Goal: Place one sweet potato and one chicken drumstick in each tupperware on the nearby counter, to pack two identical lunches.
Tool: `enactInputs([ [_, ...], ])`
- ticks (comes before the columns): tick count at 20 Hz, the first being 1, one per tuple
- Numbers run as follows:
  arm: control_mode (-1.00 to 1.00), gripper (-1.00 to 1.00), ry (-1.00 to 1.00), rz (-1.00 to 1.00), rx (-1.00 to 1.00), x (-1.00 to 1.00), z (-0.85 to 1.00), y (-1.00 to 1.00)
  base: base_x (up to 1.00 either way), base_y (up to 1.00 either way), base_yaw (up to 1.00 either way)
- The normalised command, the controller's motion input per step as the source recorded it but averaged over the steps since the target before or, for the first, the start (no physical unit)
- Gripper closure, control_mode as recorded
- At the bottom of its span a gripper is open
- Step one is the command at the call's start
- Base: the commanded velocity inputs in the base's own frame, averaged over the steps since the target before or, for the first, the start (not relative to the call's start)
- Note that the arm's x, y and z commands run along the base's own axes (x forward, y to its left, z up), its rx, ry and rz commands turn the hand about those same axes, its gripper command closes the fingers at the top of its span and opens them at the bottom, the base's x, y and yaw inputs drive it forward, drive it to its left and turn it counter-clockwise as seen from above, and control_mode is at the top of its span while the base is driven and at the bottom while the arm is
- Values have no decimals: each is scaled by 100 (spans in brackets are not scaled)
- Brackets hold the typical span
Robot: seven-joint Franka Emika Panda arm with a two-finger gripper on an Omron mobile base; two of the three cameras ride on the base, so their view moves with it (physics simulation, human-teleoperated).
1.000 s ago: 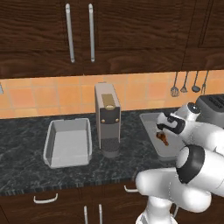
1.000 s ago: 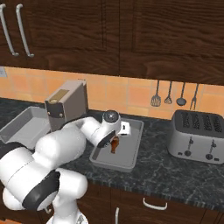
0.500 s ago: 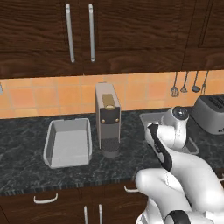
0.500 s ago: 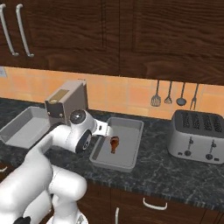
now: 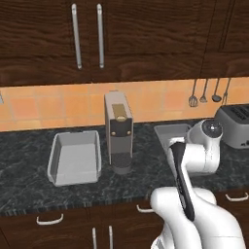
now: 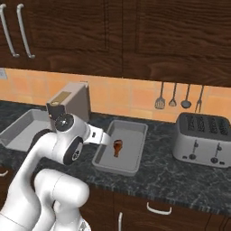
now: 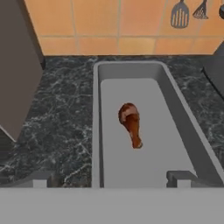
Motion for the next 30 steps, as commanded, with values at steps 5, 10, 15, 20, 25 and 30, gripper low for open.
enactInputs([
  [5,100,-100,0,0,0,0,0,0,-45,-95,-10],
  [10,100,-100,0,0,0,0,0,0,-27,-100,-9],
  [15,100,-100,0,0,0,0,0,0,-26,-100,-7],
  [20,100,-100,0,0,0,0,0,0,-55,-100,-5],
  [25,100,-100,0,0,0,0,0,0,-86,-82,0],
  [30,100,-100,0,0,0,0,0,0,-21,-97,-9],
])
